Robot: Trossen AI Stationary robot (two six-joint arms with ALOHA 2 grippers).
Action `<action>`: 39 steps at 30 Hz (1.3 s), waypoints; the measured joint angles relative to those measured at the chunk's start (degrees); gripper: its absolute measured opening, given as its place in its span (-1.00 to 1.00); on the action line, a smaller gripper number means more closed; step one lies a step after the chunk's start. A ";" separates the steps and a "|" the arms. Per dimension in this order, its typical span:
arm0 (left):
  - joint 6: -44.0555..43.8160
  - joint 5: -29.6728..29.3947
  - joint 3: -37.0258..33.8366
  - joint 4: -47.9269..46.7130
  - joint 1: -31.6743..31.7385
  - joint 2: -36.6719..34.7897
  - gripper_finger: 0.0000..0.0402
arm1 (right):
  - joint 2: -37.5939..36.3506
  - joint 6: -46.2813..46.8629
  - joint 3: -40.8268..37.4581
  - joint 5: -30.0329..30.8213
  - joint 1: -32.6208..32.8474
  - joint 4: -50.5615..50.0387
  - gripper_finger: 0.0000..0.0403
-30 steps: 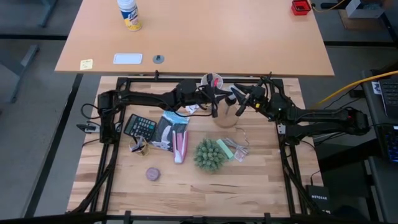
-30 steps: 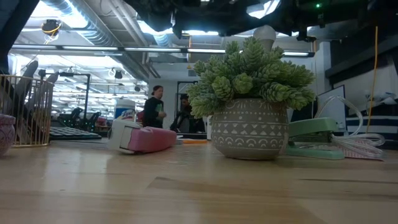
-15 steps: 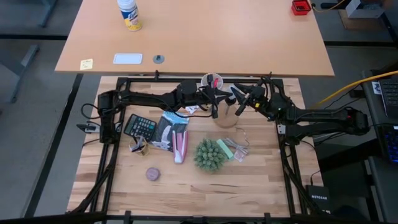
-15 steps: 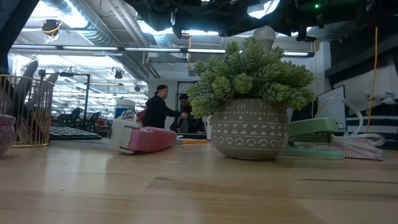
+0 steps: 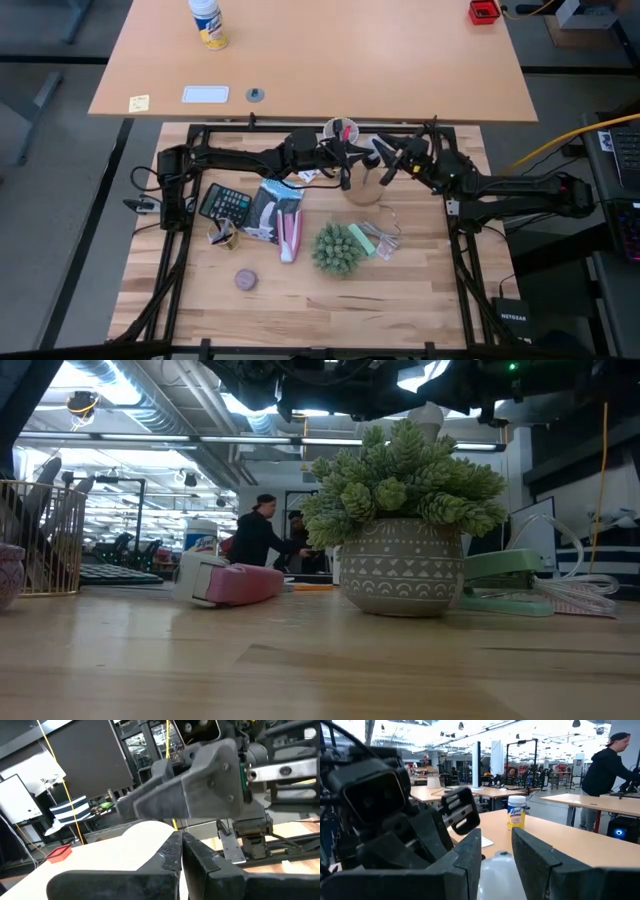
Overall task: Screw lightbulb
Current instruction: Insert the lightbulb into the lamp
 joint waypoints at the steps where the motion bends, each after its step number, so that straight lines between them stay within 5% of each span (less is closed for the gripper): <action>1: 0.00 0.00 0.00 0.00 0.00 0.00 -0.98 | -0.32 0.00 0.00 -0.01 0.00 0.07 -0.44; 14: -0.17 0.02 0.00 0.13 -0.02 0.00 -0.97 | -1.60 -1.72 0.00 -0.17 0.00 -0.02 -0.44; 26: -0.17 0.07 0.00 0.18 -0.17 0.00 -0.97 | -4.78 -10.69 0.00 14.02 0.00 -0.26 -0.44; 39: -0.17 0.13 0.00 -0.44 -1.22 0.00 -0.97 | -1.51 -10.60 0.02 13.85 0.00 -3.18 -0.44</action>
